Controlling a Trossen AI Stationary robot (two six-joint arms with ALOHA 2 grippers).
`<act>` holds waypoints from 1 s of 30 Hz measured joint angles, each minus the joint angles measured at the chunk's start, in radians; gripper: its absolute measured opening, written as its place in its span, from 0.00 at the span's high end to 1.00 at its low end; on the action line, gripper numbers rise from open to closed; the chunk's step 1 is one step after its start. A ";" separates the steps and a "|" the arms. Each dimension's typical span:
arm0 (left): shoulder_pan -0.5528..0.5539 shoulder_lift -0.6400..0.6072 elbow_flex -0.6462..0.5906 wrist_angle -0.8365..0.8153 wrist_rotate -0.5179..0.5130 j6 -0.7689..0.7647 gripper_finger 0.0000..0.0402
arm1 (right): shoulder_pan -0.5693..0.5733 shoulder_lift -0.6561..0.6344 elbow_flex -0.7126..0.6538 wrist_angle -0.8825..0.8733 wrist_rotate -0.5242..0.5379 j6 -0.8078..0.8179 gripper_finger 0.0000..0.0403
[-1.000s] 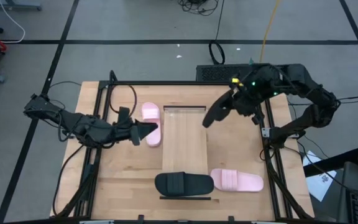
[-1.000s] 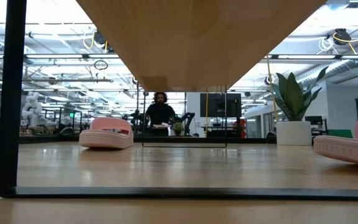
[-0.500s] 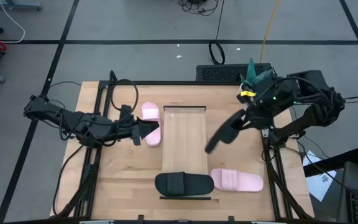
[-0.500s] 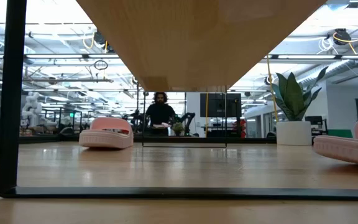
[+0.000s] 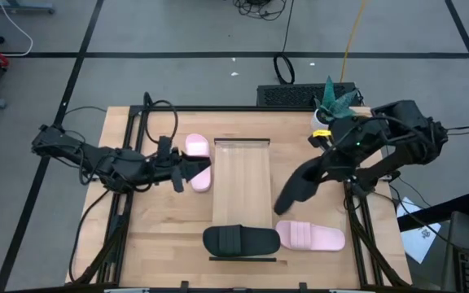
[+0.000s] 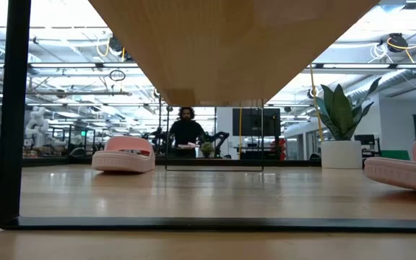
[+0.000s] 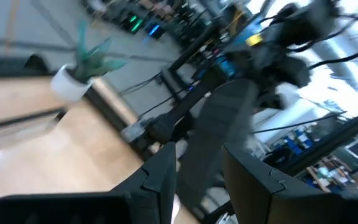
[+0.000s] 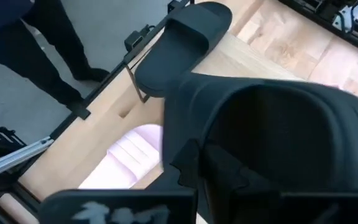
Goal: Pick and place slides into the shelf
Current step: Put the black slides on the shelf
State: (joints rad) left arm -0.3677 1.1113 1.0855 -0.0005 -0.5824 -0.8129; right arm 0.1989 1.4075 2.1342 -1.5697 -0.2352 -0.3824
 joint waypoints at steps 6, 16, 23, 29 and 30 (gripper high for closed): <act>0.026 0.072 0.001 0.254 0.094 0.134 0.69 | -0.010 0.025 0.000 -0.001 0.030 -0.046 1.00; 0.074 0.146 0.001 0.374 0.163 0.191 0.69 | -0.093 0.037 0.000 0.053 0.209 -0.110 1.00; 0.115 0.146 0.001 0.374 0.166 0.220 0.69 | -0.132 0.037 0.000 0.161 0.205 -0.168 1.00; 0.128 0.146 0.038 0.373 0.166 0.348 0.69 | -0.174 0.037 0.000 0.304 0.207 -0.220 1.00; 0.127 0.146 0.046 0.372 0.166 0.392 0.69 | -0.184 0.037 0.000 0.321 0.207 -0.226 1.00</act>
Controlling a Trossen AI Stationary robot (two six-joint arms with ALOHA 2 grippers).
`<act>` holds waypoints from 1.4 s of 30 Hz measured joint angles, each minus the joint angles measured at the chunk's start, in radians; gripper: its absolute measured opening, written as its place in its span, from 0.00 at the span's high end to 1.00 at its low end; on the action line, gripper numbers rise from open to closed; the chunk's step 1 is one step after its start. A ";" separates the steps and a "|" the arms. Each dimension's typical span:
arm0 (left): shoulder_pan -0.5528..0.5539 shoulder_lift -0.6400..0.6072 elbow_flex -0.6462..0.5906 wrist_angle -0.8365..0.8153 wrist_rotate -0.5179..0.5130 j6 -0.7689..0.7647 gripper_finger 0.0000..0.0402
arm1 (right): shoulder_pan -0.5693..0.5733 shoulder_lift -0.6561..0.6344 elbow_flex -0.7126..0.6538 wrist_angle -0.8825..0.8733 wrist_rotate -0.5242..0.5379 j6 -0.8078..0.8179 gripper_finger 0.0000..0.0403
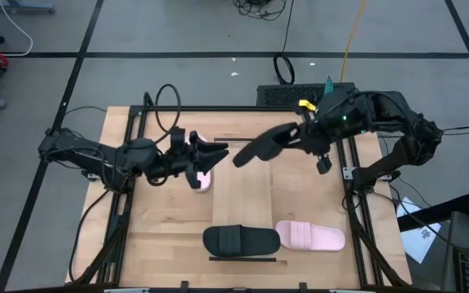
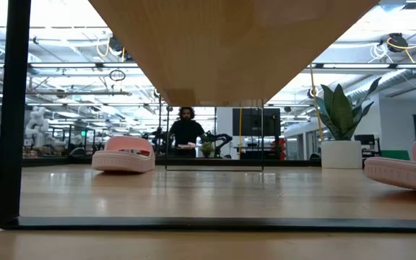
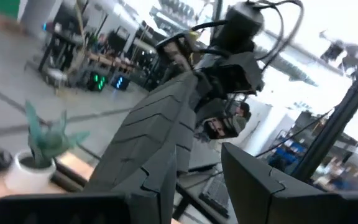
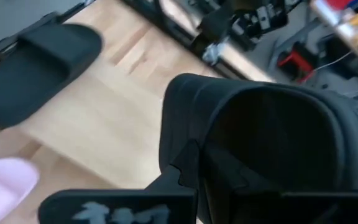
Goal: Pick and place slides into the shelf
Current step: Put the black slides on the shelf
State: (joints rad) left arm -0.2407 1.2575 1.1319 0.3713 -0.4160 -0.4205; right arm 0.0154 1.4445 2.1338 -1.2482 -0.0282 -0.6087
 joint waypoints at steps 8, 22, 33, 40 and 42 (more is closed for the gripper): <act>-0.026 0.000 0.049 -0.041 -0.030 0.335 0.69 | -0.059 0.000 0.000 0.096 -0.001 -0.009 1.00; -0.054 0.000 0.057 -0.090 -0.139 0.531 0.69 | -0.147 0.073 0.000 0.247 -0.109 0.024 1.00; -0.095 0.000 0.057 -0.138 -0.346 0.717 0.69 | -0.208 0.109 0.000 0.331 -0.247 0.117 1.00; -0.102 0.000 0.065 -0.140 -0.433 0.845 0.69 | -0.225 0.108 0.000 0.346 -0.314 0.180 1.00; -0.102 0.000 0.079 -0.139 -0.442 0.884 0.69 | -0.225 0.108 0.000 0.341 -0.315 0.192 1.00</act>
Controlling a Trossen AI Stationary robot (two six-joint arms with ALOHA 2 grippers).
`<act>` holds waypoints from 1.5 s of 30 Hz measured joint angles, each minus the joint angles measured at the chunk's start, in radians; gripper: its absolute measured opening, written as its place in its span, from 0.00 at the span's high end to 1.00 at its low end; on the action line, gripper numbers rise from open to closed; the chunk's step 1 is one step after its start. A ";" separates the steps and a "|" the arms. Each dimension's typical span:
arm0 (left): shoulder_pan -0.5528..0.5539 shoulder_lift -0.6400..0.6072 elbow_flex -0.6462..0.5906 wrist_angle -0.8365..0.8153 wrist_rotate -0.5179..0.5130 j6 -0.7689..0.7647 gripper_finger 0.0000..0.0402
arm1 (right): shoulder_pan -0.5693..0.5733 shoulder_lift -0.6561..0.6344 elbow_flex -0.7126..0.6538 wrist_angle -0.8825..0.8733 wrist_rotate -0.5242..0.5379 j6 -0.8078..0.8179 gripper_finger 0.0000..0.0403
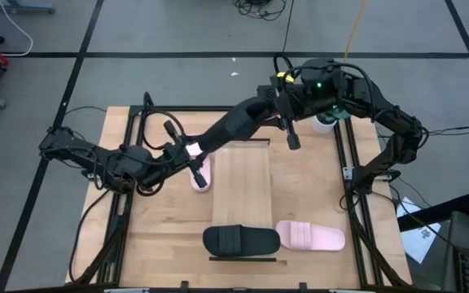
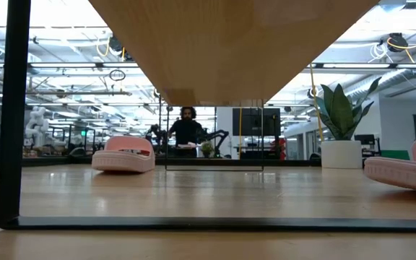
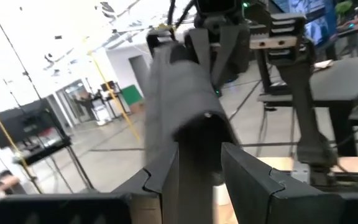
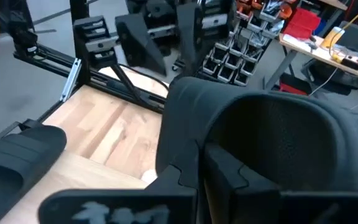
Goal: Pick and place slides into the shelf
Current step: Put the black slides on the shelf
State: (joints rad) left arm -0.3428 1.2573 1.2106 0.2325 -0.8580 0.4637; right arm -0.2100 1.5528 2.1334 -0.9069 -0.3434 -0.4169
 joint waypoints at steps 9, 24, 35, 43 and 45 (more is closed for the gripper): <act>0.000 -0.001 0.041 -0.013 0.000 0.095 0.69 | 0.000 0.000 0.000 0.005 -0.002 0.039 1.00; 0.026 0.215 0.345 -0.382 -0.098 0.086 0.69 | 0.002 0.049 0.000 0.014 -0.051 0.065 1.00; -0.022 0.220 0.354 -0.410 -0.239 0.119 0.69 | 0.000 0.029 0.000 -0.010 -0.055 0.060 1.00; -0.030 0.220 0.354 -0.410 -0.282 0.141 0.69 | 0.000 0.031 0.000 -0.010 -0.057 0.057 1.00; -0.028 0.220 0.354 -0.411 -0.282 0.142 0.69 | 0.000 0.031 0.000 -0.011 -0.055 0.057 1.00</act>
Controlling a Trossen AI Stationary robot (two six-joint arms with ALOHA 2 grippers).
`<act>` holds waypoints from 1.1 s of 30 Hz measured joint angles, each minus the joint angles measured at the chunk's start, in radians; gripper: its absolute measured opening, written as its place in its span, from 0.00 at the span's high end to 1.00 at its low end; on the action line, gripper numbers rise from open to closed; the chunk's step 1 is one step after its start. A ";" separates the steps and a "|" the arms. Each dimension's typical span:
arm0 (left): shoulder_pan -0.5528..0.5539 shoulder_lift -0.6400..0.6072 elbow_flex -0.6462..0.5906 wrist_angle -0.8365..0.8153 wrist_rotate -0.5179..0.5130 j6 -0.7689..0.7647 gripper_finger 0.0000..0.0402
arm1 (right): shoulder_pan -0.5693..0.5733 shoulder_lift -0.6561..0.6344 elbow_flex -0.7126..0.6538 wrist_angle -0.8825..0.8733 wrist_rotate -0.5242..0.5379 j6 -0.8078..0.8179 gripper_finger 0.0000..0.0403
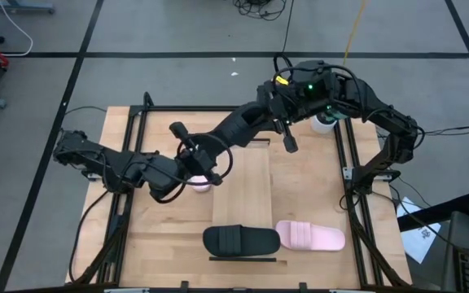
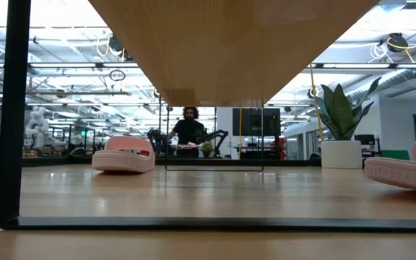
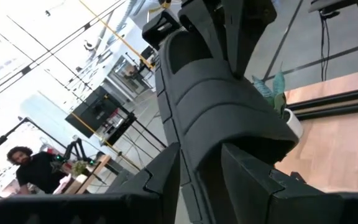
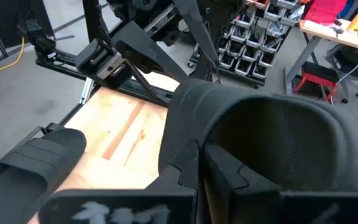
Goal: Pick and place slides into the shelf
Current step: Put the black slides on the shelf
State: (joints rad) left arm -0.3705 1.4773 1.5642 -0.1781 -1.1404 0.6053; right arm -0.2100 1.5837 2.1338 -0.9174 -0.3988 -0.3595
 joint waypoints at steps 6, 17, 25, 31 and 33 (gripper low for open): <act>0.021 0.000 0.000 -0.015 0.014 -0.003 0.69 | 0.000 0.000 0.000 0.002 -0.028 0.007 1.00; 0.059 0.000 -0.001 -0.035 0.068 -0.012 0.69 | 0.009 0.000 0.000 0.022 -0.050 0.027 1.00; 0.094 -0.001 -0.001 -0.029 0.127 -0.021 0.69 | 0.027 0.000 0.000 0.018 -0.046 0.037 1.00; 0.107 -0.001 -0.001 -0.020 0.160 -0.029 0.73 | 0.027 0.003 0.000 0.017 -0.048 0.038 1.00; 0.112 -0.002 -0.001 -0.014 0.162 -0.031 0.78 | 0.027 0.010 0.000 0.019 -0.047 0.038 1.00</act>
State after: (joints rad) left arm -0.2586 1.4755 1.5635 -0.1916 -0.9784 0.5747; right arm -0.1825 1.5934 2.1338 -0.8981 -0.4458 -0.3214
